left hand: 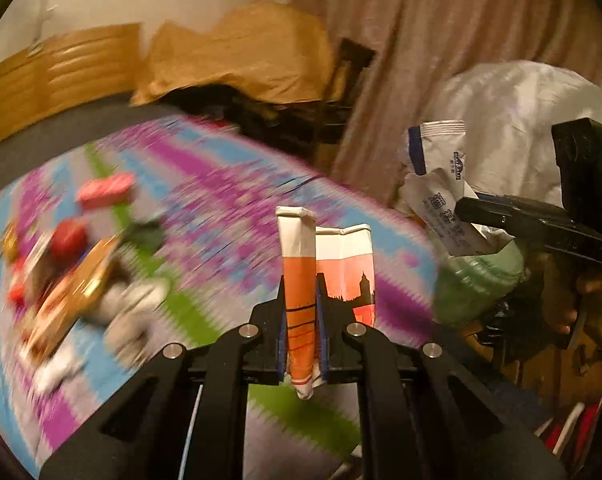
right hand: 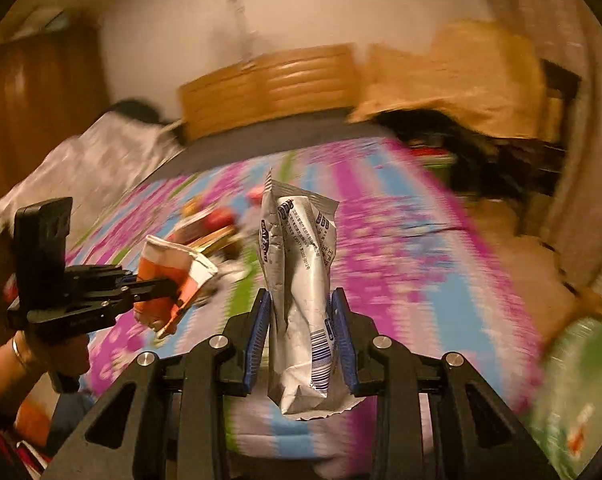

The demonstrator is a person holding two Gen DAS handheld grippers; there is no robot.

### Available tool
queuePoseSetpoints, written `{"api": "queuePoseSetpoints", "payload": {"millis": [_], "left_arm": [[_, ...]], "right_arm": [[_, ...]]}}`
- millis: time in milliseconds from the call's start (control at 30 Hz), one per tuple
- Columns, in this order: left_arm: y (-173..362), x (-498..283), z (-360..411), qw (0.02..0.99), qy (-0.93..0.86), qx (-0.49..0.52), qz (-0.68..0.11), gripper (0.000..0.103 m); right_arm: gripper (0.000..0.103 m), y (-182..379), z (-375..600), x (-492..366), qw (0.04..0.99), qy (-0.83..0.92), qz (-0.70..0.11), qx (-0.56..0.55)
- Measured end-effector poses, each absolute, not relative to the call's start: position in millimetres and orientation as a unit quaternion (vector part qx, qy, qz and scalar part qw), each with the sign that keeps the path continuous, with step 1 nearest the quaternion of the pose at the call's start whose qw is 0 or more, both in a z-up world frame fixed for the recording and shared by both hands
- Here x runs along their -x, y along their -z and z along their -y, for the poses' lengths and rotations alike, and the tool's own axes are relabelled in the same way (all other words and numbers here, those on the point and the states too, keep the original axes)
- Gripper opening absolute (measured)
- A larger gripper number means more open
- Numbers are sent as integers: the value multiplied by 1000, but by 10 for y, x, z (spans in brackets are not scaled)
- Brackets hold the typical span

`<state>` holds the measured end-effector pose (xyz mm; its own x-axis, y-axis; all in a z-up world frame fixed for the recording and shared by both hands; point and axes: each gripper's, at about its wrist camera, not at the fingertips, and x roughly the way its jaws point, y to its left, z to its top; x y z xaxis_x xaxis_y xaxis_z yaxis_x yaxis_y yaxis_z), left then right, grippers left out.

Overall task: Collect trash
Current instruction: 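Carry the paper strip and white wrapper over the green bin and open both tools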

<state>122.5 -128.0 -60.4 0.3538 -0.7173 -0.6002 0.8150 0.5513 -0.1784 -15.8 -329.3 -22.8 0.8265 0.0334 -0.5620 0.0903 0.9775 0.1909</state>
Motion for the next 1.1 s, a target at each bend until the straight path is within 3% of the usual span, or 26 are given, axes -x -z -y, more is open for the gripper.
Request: {"api": "queuePoseSetpoints", "payload": {"millis": [400, 600, 1100], "left_arm": [[197, -879, 3424, 762, 562, -140, -289, 10], [214, -560, 4467, 730, 594, -184, -283, 10], [613, 19, 5613, 697, 595, -242, -321, 10]], "right_arm": [[33, -218, 5409, 1743, 918, 285, -207, -181], [33, -126, 6063, 2270, 887, 348, -215, -213], [33, 529, 6583, 2643, 831, 382, -280, -291]]}}
